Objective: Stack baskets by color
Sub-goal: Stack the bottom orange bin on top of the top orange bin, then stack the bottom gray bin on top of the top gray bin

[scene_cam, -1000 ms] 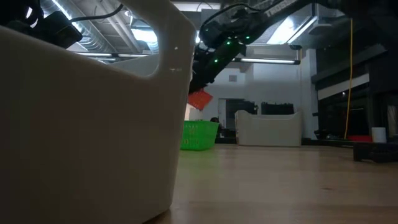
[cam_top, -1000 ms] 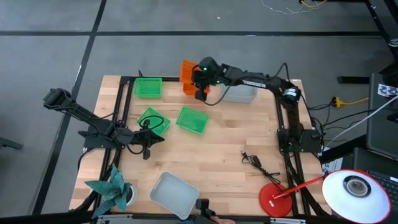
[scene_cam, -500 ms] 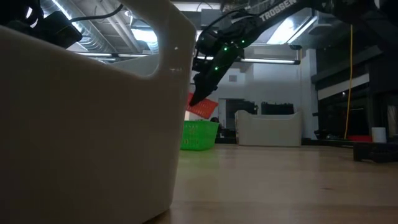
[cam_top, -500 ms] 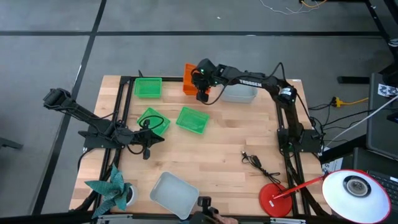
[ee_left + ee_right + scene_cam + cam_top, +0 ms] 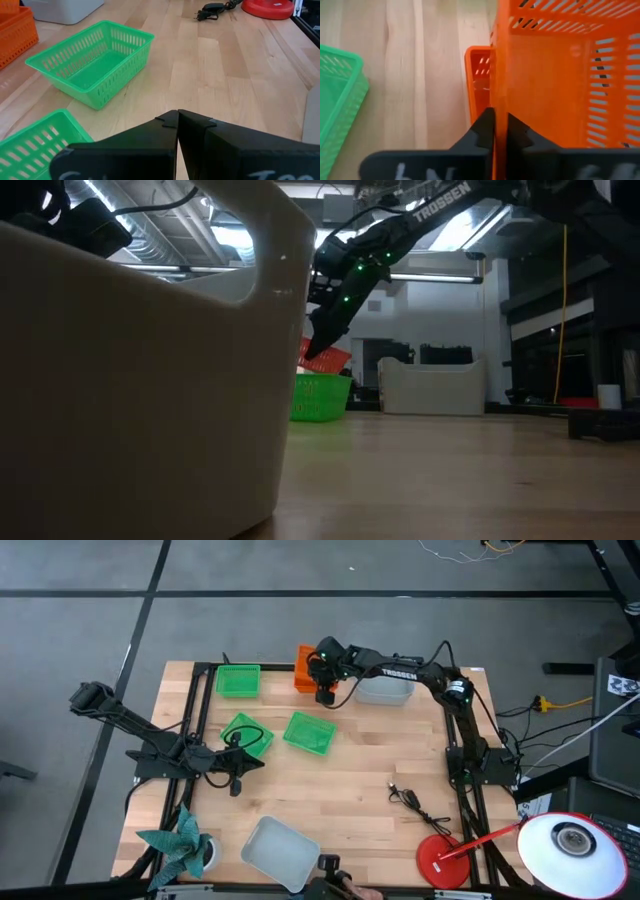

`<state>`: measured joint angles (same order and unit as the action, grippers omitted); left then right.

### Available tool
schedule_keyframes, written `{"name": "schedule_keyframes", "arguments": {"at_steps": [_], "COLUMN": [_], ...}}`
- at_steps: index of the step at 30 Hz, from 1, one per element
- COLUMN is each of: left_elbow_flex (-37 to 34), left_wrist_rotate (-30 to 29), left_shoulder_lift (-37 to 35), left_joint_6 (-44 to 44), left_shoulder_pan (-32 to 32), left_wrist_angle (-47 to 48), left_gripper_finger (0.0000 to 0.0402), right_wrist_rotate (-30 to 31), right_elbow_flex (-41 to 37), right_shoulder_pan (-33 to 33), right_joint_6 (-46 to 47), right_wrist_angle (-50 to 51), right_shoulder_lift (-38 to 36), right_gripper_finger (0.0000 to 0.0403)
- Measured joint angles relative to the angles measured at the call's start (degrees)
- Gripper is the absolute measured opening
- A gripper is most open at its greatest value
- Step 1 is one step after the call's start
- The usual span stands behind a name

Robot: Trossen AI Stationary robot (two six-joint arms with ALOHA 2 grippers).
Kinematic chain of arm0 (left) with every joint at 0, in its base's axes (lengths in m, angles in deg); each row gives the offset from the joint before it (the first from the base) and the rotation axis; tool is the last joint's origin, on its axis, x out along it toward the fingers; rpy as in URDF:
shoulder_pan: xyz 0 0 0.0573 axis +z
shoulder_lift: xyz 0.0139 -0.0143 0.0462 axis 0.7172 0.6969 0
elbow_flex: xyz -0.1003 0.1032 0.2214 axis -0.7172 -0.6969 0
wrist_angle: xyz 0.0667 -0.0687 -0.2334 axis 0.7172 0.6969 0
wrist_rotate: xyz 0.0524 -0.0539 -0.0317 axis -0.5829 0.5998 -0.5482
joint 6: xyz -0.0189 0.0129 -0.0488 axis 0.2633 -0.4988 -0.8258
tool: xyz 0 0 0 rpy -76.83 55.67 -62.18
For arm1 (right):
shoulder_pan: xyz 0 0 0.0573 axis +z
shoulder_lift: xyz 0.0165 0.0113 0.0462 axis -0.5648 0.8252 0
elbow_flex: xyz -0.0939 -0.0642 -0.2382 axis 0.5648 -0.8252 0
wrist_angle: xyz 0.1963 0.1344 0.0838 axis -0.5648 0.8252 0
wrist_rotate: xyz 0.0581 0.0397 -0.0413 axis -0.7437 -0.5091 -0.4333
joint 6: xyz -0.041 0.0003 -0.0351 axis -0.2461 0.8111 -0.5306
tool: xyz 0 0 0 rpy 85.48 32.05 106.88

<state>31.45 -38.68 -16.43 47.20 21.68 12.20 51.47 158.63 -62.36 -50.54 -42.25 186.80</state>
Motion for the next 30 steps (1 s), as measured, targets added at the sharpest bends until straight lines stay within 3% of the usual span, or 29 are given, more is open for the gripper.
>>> {"name": "schedule_keyframes", "arguments": {"at_steps": [5,12,20,30], "left_elbow_flex": [0.0,0.0,0.0,0.0], "left_wrist_rotate": [0.0,0.0,0.02,0.02], "left_shoulder_lift": [-0.02,0.0,0.0,-0.01], "left_joint_6": [-0.02,-0.09,-0.07,-0.02], "left_shoulder_pan": [0.0,0.0,0.0,0.0], "left_wrist_angle": [0.0,0.0,0.0,0.02], "left_gripper_finger": [0.0,0.0,0.0,0.0], "right_wrist_rotate": [0.1,4.99,4.92,4.33], "right_elbow_flex": [0.0,0.0,0.0,0.02], "right_shoulder_pan": [0.0,0.0,2.47,11.29], "right_joint_6": [-1.29,-1.31,3.22,15.28], "right_wrist_angle": [1.07,1.49,2.77,21.83], "right_shoulder_lift": [0.0,-0.02,-1.88,-4.04], "right_gripper_finger": [0.004,0.0072,0.0078,0.0078]}}
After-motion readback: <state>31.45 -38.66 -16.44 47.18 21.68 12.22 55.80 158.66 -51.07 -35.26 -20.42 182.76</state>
